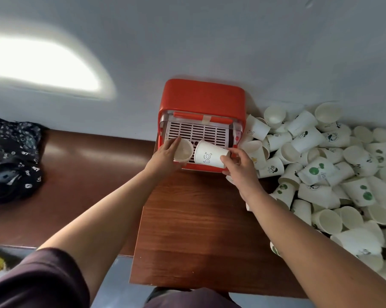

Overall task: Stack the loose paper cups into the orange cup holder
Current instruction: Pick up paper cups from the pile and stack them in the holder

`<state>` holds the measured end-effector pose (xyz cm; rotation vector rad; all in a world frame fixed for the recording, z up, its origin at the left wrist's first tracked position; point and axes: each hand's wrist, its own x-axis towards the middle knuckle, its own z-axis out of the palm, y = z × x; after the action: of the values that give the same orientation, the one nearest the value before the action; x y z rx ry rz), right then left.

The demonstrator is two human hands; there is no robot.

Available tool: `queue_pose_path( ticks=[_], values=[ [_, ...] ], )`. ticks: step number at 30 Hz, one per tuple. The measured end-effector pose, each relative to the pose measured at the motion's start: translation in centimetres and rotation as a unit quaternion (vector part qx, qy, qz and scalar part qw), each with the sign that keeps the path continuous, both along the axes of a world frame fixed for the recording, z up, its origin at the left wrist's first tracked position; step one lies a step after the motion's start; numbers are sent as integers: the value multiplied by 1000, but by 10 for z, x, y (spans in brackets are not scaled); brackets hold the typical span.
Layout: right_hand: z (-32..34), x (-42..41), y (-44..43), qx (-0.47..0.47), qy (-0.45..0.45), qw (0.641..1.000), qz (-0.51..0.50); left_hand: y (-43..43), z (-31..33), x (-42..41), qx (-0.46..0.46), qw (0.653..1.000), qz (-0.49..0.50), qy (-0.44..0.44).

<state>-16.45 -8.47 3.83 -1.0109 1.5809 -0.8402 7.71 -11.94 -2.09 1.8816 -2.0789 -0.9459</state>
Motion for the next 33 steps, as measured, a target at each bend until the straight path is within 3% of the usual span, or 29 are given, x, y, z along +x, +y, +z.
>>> queue_pose_path(
  ticks=[5, 7, 9, 10, 12, 16, 18, 21, 27, 30, 33],
  values=[
    [-2, 5, -6, 15, -47, 999, -17, 8, 6, 7, -43, 998, 30, 37],
    [-2, 10, -7, 23, -71, 997, -7, 16, 20, 10, -7, 983, 95, 157],
    [-3, 18, -7, 32, -89, 995, 21, 21, 38, 9, 100, 925, 157, 330],
    [-2, 23, -7, 35, -97, 994, 37, 22, 45, 9, 142, 901, 168, 375],
    [0, 33, -8, 35, -115, 991, 54, 21, 53, 10, 168, 893, 163, 385],
    [3, 48, -16, 36, -132, 987, 83, 15, 51, 15, 123, 869, 205, 434],
    [4, 52, -19, 24, -88, 989, 115, 12, 49, 19, 122, 859, 215, 449],
    [9, 57, -25, -20, 39, 987, 154, 8, 48, 23, 67, 884, 231, 400],
    [4, 63, -35, -31, 56, 986, 152, 1, 35, 17, -75, 980, 96, 157],
    [-7, 68, -40, -14, 91, 981, 170, -3, 25, 9, -55, 994, 58, 77],
    [-20, 72, -44, 10, 142, 970, 198, -6, 17, 8, 13, 996, 46, 81]
  ],
)
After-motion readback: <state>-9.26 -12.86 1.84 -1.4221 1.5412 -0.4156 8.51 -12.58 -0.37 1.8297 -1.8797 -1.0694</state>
